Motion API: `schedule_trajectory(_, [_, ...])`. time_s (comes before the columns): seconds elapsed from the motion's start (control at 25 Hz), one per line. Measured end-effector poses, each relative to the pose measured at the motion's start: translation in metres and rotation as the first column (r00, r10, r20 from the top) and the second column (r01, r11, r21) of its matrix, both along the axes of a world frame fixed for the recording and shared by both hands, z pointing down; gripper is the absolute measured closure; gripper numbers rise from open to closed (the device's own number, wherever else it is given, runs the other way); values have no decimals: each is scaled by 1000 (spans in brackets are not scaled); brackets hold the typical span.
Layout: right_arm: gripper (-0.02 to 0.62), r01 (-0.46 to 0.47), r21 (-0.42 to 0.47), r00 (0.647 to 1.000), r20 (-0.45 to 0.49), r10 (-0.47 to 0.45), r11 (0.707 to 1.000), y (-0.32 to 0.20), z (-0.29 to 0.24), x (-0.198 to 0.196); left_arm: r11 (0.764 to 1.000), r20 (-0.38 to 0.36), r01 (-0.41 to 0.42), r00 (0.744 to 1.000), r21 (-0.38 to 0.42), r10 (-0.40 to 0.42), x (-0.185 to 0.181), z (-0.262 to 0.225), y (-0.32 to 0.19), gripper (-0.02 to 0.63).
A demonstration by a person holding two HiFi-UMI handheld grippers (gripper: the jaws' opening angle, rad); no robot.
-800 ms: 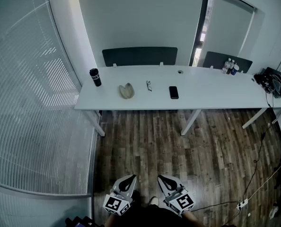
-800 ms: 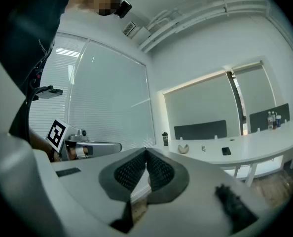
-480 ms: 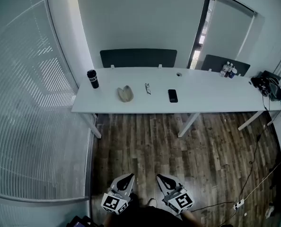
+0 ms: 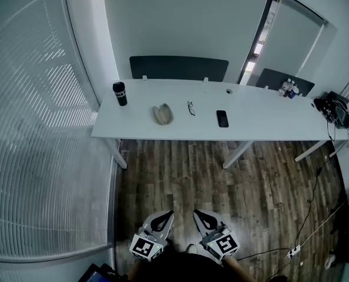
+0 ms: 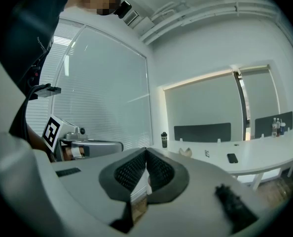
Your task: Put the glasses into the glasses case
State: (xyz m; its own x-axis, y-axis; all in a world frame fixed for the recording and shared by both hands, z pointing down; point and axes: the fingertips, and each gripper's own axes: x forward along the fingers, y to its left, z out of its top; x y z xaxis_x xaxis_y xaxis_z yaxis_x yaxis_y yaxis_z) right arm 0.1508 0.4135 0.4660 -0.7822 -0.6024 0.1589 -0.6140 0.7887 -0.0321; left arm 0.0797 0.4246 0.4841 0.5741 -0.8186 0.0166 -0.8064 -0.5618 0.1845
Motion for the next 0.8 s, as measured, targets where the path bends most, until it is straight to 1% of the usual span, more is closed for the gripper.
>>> schedule_trajectory(0.12, [589,0,0,1000,-1,0,1000,-6,1,-20,1000,-19,-14,1000,-10,14,-13,5,-2,600])
schedule_trajectory(0.24, [589,-2,2,1000,-8,2,1000,-9,0,-38,1000,2,-14,1000,-10,14,-34,6,-7,600])
schedule_trajectory(0.4, [589,-29,-7,1000,-10,29,1000,-18,1,-58,1000,9,-30,1000,-9,30,-59,9,-15,600])
schedule_trajectory(0.52, [589,-64,-20,998,-21,64,998,-26,8,-66,999,32,-44,999,-19,44,-70,8,-23,600])
schedule_trajectory(0.64, [589,-101,-24,995,-27,100,995,-33,8,-71,997,33,-71,997,-26,71,-79,5,-30,600])
schedule_trajectory(0.72, [589,-117,-23,993,-30,116,993,-35,8,-73,996,39,-83,996,-19,84,-84,6,-34,600])
schedule_trajectory(0.8, [589,-126,-29,992,-34,125,992,-37,11,-70,997,48,-80,996,1,79,-87,9,-38,600])
